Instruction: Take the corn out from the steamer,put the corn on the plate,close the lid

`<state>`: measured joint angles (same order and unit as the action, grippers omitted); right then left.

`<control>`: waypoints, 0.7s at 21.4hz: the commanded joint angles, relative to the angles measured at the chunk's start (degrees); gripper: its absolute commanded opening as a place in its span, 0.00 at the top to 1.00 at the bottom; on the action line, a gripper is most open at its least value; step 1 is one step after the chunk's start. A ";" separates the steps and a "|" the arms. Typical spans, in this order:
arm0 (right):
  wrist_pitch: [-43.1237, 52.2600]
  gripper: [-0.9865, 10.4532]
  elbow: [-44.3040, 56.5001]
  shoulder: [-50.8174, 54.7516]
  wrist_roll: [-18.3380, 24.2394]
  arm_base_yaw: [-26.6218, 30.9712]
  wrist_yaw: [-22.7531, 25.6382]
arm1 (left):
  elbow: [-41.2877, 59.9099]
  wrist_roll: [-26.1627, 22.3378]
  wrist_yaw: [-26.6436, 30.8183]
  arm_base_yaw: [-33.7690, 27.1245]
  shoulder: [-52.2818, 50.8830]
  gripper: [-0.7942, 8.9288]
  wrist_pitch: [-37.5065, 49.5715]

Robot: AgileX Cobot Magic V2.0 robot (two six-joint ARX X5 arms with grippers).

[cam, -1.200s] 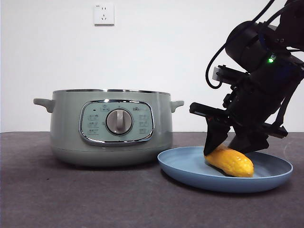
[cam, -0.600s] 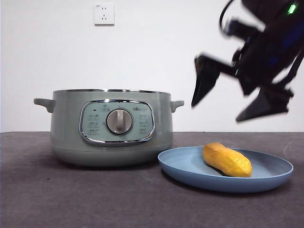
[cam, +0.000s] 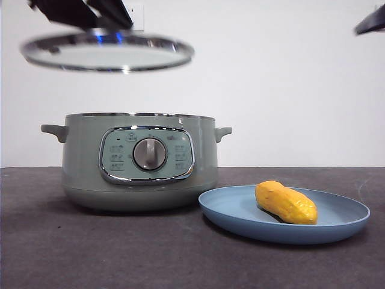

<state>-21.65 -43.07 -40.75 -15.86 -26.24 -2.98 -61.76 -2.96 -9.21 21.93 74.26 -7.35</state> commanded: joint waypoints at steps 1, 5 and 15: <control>-1.81 0.38 0.46 2.75 0.28 -0.07 0.04 | -0.28 0.39 -0.52 0.22 3.08 0.93 6.34; -4.63 0.38 0.46 4.74 0.26 -0.07 0.00 | -0.28 0.42 -1.44 0.20 6.86 0.93 12.33; -7.76 0.39 0.46 4.92 0.24 -0.07 -0.04 | -0.31 0.44 -1.46 0.22 12.83 0.93 17.33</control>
<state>-29.82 -43.07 -35.92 -15.84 -26.24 -2.98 -61.47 -2.94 -10.22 21.98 87.18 7.18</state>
